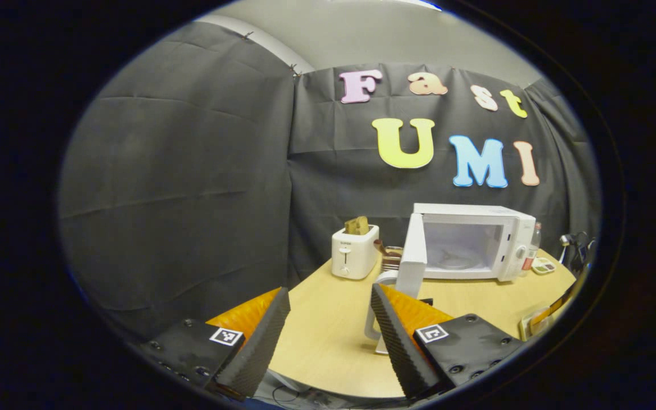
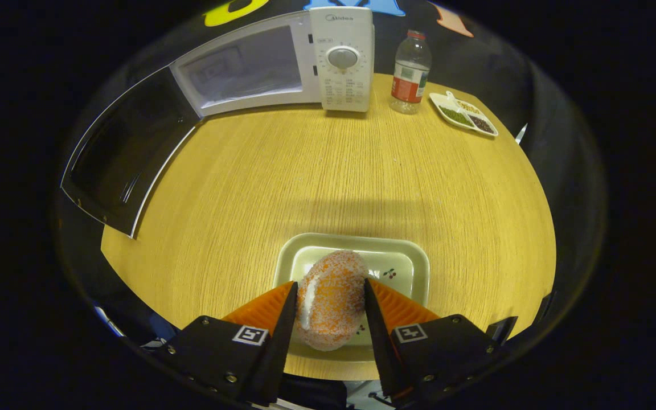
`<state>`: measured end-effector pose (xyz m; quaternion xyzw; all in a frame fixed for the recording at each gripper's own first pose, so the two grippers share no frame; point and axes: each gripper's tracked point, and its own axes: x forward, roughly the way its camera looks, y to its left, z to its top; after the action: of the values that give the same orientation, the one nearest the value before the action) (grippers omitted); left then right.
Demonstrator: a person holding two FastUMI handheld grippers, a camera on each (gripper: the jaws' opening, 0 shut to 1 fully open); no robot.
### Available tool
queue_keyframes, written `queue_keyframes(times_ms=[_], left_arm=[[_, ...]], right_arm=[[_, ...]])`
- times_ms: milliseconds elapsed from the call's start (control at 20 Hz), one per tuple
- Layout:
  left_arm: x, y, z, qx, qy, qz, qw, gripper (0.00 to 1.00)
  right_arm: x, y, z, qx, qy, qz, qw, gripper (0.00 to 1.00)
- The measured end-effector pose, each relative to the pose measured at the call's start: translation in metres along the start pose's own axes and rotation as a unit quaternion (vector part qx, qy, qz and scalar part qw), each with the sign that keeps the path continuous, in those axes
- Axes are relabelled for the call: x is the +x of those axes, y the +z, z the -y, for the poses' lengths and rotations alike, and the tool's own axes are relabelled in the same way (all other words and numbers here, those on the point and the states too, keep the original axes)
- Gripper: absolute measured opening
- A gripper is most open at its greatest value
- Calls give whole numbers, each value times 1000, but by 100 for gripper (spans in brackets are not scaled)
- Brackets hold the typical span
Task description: Open the microwave oven with the left hand, put the food in, and close the microwave oven.
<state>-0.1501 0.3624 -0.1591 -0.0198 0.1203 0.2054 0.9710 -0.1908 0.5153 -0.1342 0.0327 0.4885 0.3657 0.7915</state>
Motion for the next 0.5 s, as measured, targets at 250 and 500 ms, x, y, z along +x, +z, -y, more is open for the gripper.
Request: queue_keyframes(times_ms=[250,500], left_arm=[[-2,-3,2,-4,1,0,1000,96],[-6,-4,-2,-3,8,1,1000,96]], right_arm=[[-28,56,-7,-63,-9,84,994,66],[-56,116,-33,-169,-15,178,969,69]])
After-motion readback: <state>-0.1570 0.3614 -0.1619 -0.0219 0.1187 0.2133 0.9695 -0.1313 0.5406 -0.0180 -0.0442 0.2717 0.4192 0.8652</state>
